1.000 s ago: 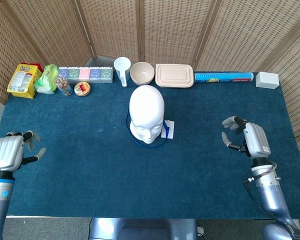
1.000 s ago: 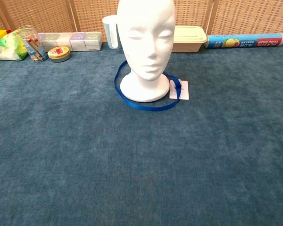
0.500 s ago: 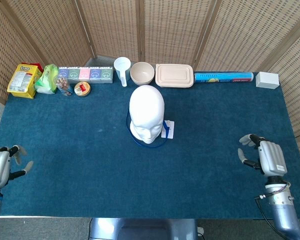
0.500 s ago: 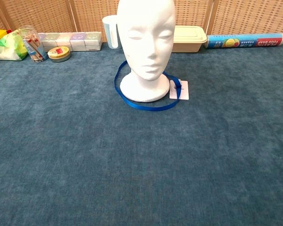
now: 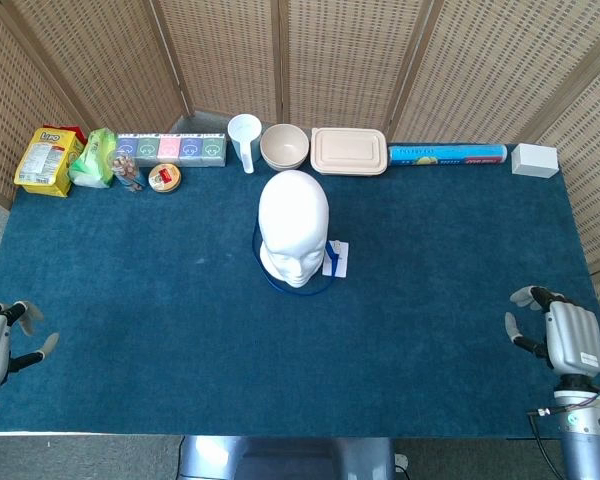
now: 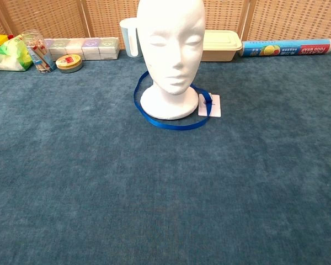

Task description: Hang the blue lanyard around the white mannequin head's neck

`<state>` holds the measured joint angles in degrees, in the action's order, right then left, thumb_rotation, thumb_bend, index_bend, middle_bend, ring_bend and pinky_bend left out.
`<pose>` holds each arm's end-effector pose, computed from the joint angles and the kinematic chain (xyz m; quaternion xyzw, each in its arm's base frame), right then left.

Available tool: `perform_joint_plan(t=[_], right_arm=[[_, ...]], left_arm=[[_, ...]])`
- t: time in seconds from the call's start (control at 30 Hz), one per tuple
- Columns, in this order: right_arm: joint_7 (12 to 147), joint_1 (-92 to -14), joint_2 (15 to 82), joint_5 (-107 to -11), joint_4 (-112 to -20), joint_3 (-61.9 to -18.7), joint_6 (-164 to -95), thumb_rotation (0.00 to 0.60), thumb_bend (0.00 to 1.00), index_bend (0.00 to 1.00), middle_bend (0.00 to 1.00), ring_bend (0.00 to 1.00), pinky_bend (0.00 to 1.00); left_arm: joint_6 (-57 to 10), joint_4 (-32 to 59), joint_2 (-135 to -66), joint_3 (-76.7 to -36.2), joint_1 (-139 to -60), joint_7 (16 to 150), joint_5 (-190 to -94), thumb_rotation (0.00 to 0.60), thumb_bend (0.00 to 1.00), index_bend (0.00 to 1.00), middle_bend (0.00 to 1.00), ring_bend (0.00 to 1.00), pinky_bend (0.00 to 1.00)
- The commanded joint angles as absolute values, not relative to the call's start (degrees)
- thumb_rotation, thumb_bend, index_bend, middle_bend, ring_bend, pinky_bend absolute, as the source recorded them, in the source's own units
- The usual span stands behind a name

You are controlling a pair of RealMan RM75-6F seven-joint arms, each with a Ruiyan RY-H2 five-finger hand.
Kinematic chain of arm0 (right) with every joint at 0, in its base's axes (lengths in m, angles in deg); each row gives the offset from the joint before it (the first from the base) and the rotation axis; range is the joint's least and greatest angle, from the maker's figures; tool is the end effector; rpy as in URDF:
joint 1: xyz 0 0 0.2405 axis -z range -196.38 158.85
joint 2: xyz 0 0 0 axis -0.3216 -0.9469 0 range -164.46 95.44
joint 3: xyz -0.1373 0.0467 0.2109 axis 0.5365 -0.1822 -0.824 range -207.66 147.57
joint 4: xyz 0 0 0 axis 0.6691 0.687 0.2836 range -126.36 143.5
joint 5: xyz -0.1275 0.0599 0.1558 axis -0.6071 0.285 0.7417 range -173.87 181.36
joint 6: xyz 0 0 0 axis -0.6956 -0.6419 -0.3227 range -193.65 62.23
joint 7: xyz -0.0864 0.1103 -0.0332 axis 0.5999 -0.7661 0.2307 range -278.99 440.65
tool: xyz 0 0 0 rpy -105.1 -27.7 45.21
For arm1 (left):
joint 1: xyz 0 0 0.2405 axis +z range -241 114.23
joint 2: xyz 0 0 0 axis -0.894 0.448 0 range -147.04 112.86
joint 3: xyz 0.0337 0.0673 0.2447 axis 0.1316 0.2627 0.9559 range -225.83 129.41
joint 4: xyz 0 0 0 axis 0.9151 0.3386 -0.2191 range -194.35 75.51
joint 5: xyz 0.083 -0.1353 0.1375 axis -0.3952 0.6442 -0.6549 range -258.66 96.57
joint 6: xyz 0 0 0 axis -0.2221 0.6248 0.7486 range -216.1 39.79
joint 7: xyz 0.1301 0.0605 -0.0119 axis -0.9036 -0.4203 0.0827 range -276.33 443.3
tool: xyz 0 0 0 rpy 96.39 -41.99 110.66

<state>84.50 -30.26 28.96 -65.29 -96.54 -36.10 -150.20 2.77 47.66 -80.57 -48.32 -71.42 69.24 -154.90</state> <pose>-0.2790 -0.2172 0.1593 0.5040 -0.4618 0.4192 0.5974 -0.2801 0.1796 0.1568 -0.5451 -0.4139 -0.3590 0.6346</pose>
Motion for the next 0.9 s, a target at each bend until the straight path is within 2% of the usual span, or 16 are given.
perform_joint_plan(t=[0.03, 0.9], right_arm=[[84.9, -29.6, 28.4, -65.8, -96.7, -36.1, -150.6, 0.494, 0.44, 0.43, 0.47, 0.45, 0.4], [85.2, -25.8, 27.1, -68.0, -97.7, -36.8, -151.7, 0.493, 0.44, 0.44, 0.49, 0.45, 0.39]], left_arm=[[2.5, 48.0, -80.4, -48.6, -71.3, 69.2, -155.3, 0.525, 0.23, 0.49, 0.6, 0.42, 0.25], [1.5, 53.1, -78.4, -50.2, -69.0, 69.0, -157.0, 0.531, 0.23, 0.49, 0.6, 0.42, 0.25]])
